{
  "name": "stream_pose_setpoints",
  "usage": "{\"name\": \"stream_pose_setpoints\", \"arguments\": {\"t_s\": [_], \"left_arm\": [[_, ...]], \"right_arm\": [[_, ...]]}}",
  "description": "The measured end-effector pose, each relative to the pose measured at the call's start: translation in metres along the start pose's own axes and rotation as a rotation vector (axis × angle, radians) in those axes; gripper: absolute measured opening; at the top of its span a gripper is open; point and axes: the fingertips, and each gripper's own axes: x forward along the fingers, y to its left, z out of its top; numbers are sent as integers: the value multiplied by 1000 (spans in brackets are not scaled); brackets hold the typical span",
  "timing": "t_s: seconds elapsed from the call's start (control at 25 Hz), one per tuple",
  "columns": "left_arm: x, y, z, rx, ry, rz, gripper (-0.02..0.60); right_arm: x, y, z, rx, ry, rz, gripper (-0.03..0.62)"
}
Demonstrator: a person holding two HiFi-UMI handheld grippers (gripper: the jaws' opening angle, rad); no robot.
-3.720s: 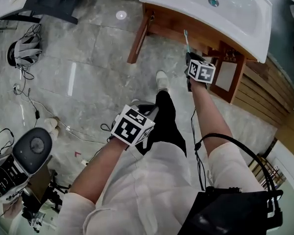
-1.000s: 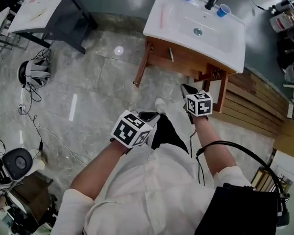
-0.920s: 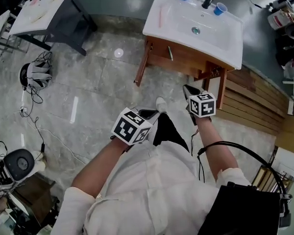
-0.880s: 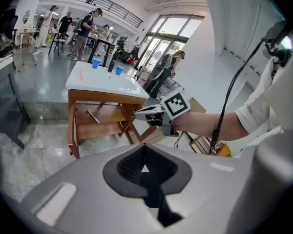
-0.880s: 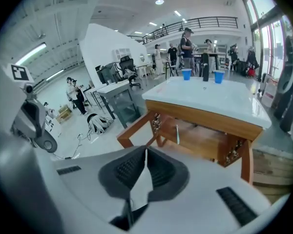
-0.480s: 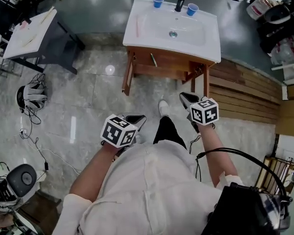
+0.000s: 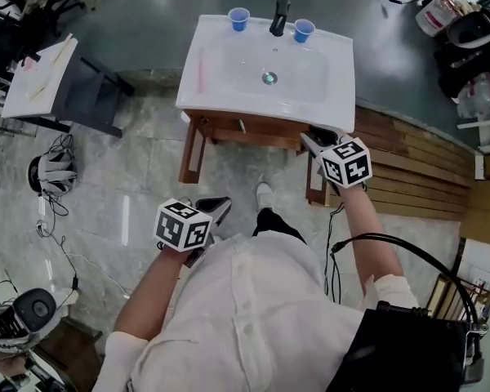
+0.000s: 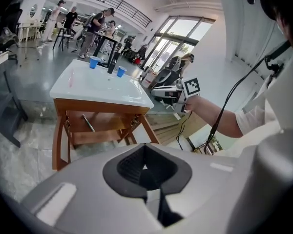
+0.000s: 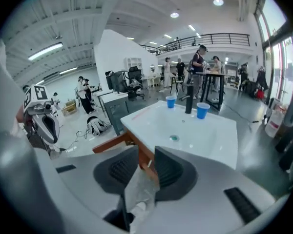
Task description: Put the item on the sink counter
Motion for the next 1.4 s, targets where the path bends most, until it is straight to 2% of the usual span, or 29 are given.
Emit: {"name": "stream_pose_setpoints", "arguments": {"t_s": [0.2,0.36,0.6,0.92,1.16,1.28,1.4], "left_arm": [[38,-6,52,2,-14,23,6],[53,-5,86,-32,-37,46,6],[62,13,105,-94,-52,97,6],[63,34,107,-165,-58,132,6],[61,43,103,-197,-68,145,6],[58,42,99,-206,-68,144,6],[55,42,94,-200,-68,142,6]], "right_arm": [[29,-87,48,-166,4,4,87],[62,-152,89,-298,33,-6,87],[131,-224,126,-479,99,-21,89],[205,-266,135,-618,238,-2,95],[230,-275,124,-628,317,34,87],[232,-275,124,-613,317,33,32],[223,-271,127,-611,301,17,25]]}}
